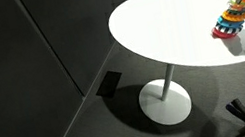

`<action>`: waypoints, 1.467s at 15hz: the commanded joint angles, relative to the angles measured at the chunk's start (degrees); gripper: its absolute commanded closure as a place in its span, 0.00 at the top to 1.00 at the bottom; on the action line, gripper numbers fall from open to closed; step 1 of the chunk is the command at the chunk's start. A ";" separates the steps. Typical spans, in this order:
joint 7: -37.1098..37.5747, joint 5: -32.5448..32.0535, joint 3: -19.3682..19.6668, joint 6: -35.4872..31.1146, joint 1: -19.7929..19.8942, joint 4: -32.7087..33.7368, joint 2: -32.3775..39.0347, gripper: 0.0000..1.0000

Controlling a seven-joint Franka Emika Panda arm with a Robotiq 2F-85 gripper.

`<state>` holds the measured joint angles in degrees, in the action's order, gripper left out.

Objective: Take the green ring off the stack and put it on the table

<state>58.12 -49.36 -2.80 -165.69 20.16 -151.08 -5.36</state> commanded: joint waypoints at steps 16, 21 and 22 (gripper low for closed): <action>3.72 -1.95 1.23 -2.97 0.61 0.11 -0.59 0.03; 3.55 -2.22 1.39 -2.95 0.61 -0.31 -0.74 0.45; 3.39 -2.09 1.42 -2.88 0.59 -0.39 -0.83 0.52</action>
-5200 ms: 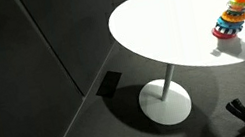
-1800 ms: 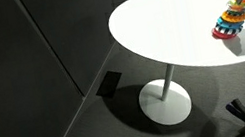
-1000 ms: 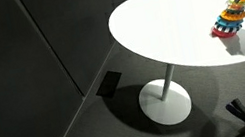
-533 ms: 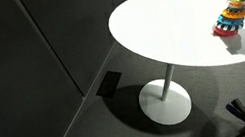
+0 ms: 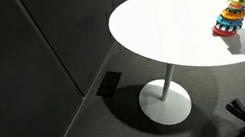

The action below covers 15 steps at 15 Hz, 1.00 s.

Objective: Take the green ring off the stack and put it on the table

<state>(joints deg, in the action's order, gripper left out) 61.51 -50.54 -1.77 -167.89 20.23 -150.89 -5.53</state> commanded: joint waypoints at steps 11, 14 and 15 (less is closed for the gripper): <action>0.85 -3.17 1.29 -1.44 0.89 -0.11 0.24 1.00; 1.34 -4.27 1.50 -1.47 0.92 0.37 1.11 1.00; 1.49 -4.57 1.53 -1.47 0.88 0.53 1.43 1.00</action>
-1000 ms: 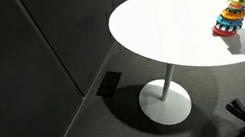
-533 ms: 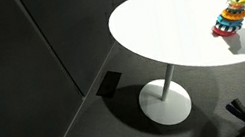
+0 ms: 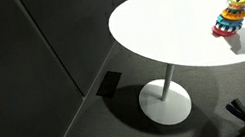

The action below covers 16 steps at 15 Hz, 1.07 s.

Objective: Take the green ring off the stack and put it on the table

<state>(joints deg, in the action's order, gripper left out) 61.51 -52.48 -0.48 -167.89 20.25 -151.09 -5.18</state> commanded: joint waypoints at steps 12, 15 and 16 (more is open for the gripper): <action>8.30 -13.20 0.29 -2.80 0.56 5.00 4.82 1.00; 9.19 -14.37 0.49 -3.09 0.50 5.90 6.32 1.00; 9.14 -14.45 0.61 -3.25 0.53 6.18 6.84 1.00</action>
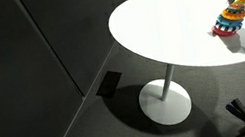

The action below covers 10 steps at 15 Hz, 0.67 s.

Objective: Take the green ring off the stack and put it on the table

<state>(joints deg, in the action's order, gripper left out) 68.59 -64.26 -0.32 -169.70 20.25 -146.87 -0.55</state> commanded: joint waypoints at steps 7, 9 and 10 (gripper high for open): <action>4.12 -5.54 1.15 -1.49 0.29 4.01 3.23 0.59; 3.77 -4.92 1.05 -1.22 0.21 4.11 2.43 0.53; 3.32 -4.34 1.01 -1.15 0.18 4.11 1.92 0.45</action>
<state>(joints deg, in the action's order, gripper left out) 70.83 -67.52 0.44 -170.33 20.25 -143.52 1.81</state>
